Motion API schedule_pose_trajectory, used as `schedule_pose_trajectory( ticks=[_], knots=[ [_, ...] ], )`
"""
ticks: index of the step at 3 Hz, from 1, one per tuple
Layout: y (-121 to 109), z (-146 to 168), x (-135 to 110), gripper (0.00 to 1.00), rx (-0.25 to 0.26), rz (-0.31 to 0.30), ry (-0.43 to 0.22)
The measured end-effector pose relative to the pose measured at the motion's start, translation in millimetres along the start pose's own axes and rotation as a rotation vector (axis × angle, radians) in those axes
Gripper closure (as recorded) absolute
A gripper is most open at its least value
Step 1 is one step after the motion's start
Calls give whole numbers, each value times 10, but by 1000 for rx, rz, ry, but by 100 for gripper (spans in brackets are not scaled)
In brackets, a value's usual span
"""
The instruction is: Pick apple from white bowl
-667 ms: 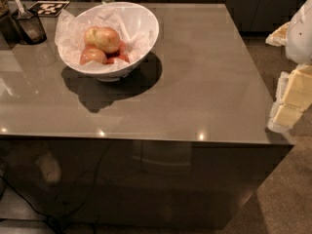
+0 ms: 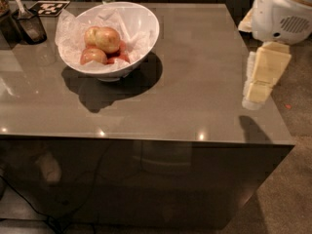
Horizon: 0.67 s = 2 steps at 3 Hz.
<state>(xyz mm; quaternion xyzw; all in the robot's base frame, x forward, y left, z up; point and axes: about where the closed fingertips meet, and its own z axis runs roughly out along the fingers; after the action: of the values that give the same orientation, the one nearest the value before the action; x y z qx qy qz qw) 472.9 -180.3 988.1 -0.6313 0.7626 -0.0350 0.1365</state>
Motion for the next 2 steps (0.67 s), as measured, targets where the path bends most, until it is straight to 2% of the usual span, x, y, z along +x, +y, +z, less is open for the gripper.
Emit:
schedule_pose_trajectory(
  ticks=[2],
  knots=[
    [-69, 5, -94, 0, 53, -1, -34]
  ],
)
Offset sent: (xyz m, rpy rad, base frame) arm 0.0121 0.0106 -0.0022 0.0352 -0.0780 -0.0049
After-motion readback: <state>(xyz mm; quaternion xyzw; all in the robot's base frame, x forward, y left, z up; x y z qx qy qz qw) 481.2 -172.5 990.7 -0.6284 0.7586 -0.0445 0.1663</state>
